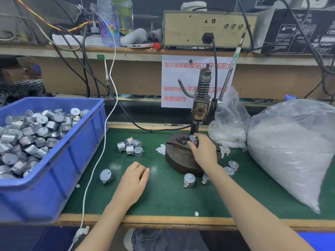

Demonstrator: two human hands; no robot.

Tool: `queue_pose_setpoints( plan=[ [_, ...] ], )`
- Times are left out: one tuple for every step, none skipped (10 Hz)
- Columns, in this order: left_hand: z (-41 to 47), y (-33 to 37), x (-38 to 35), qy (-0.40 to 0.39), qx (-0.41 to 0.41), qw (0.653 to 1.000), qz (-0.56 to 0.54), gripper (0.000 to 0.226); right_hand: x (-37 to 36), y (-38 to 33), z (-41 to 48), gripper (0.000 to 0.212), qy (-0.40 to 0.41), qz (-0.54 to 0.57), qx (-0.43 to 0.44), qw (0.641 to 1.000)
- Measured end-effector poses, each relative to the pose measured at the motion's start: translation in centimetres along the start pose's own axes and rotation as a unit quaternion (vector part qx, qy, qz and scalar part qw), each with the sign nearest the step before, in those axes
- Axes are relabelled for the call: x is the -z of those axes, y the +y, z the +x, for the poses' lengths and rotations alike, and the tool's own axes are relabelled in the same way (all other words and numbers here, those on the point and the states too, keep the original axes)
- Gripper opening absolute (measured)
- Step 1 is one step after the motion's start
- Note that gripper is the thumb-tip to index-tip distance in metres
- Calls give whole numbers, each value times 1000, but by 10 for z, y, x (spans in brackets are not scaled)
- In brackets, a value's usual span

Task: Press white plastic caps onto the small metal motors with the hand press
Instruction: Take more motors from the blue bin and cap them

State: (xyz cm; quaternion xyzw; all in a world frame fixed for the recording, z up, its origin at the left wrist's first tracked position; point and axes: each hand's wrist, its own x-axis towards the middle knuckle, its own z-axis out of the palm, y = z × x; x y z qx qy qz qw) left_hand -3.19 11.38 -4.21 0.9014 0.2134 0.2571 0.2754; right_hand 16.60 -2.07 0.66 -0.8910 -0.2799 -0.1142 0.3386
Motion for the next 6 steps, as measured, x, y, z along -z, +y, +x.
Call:
queue_pose_setpoints(
  plan=[
    [1,0,0,2,0,1000,-1,28,2,-4,-4,33,39,-52,5,998],
    [0,-2,-1,3,2,1000,-4,28,2,-13,-25,34,31,-20,22,999],
    [1,-2,-1,3,1,1000,-5,28,-8,-18,-60,38,-11,30,92,995],
    [0,-1,-1,3,-1,1000,-3,28,-16,-15,-92,37,-68,-23,162,984],
    [0,-4,-1,2,2,1000,2,27,-18,-13,-102,35,-61,-77,204,974],
    [0,-3,-2,5,4,1000,0,26,-11,-18,-103,51,-100,-91,180,974]
  ],
)
